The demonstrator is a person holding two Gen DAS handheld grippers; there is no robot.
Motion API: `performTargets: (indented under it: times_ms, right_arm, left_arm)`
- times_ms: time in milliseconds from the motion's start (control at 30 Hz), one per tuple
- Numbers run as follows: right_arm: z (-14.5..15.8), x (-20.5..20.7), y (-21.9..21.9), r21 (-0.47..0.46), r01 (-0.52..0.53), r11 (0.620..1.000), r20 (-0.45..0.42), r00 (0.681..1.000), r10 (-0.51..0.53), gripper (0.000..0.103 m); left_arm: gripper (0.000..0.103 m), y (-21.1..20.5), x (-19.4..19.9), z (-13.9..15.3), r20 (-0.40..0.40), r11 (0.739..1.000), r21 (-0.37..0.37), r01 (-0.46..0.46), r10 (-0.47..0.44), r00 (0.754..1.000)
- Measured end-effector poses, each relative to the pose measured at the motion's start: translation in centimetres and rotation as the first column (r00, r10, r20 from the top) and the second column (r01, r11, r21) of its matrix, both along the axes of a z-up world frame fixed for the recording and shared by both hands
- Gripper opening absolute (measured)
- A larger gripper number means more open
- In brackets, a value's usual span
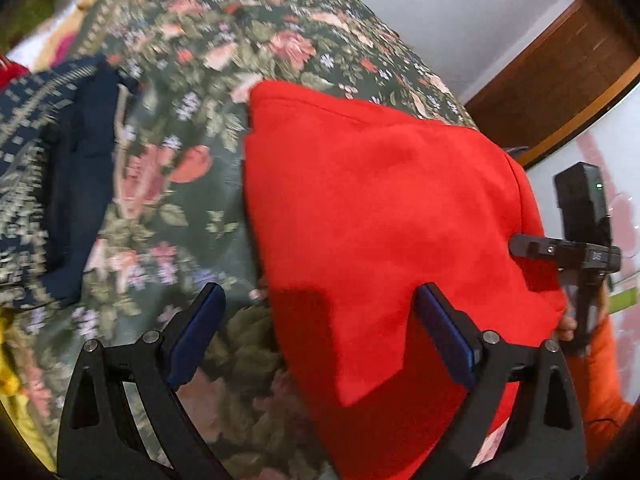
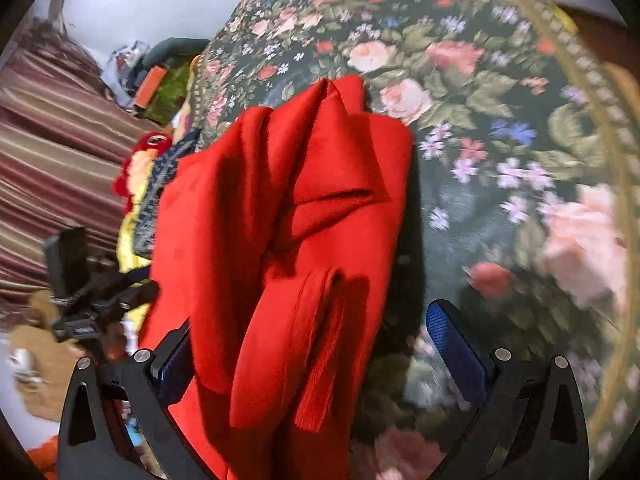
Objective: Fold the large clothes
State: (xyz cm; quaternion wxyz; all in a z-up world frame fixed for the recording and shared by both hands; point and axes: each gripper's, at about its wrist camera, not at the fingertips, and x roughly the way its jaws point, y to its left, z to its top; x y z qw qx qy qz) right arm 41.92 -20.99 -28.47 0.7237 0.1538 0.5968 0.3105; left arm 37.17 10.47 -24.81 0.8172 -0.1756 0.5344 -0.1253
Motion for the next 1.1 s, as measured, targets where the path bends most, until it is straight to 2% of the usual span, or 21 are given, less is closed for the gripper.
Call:
performTargets:
  times_ms: [233,300,333,367,400,500,600,800,967,1100]
  right_arm:
    - [-0.5,1.5,2.5,0.07,-0.045,0.997,-0.011,0.999,0.046,0.1]
    - [-1.0,1.7,3.0,0.119,-0.035,0.992,-0.056,0.998,0.042,0.076]
    - [-1.1,1.7,3.1,0.114,-0.011,0.993,-0.066,0.998,0.018,0.076]
    - [-0.9,1.5,3.3,0.113,0.004,0.994,-0.06,0.998,0.003,0.073]
    - [-0.7,1.4,3.4,0.108,0.005,0.994,-0.053,0.999,0.001,0.065]
    - [0.8,0.4,3.8,0.091,0.01,0.996,-0.01,1.0,-0.009,0.048]
    - [2.7,-0.6,4.5,0.104,0.01,0.995,0.011,1.0,-0.011,0.039]
    - [8.1,-2.8,7.1,0.102,-0.026,0.994,0.12,0.993,0.014,0.035]
    - [13.9,-4.5,11.2,0.101,-0.066,0.993,0.249,0.968,0.039,0.034]
    - [16.9,-5.1,14.6,0.107,-0.1,0.989,0.313,0.948,0.062,0.034]
  left_arm:
    - [0.097,-0.5,2.2,-2.0,-0.046,0.987,-0.163,0.0,-0.008,0.999]
    - [0.088,-0.7,2.4,-1.8,-0.026,0.985,-0.174,0.006,-0.011,1.0]
    - [0.085,-0.8,2.3,-1.6,-0.02,0.986,-0.168,0.003,-0.006,1.0]
    - [0.078,-0.8,2.4,-1.4,-0.011,0.986,-0.166,0.001,-0.003,1.0]
    - [0.069,-0.8,2.3,-1.1,0.001,0.987,-0.162,0.0,0.0,1.0]
    - [0.05,-0.3,1.7,0.2,0.041,0.986,-0.165,0.0,0.007,0.999]
    - [0.041,0.0,0.9,2.0,0.08,0.987,-0.161,-0.002,0.015,0.997]
    - [0.038,1.3,-2.2,7.5,0.212,0.997,-0.079,-0.006,0.023,0.977]
    - [0.038,4.6,-5.3,12.1,0.309,0.997,-0.059,-0.042,0.058,0.949]
    - [0.038,7.9,-7.2,15.2,0.371,0.995,-0.061,-0.084,0.1,0.923]
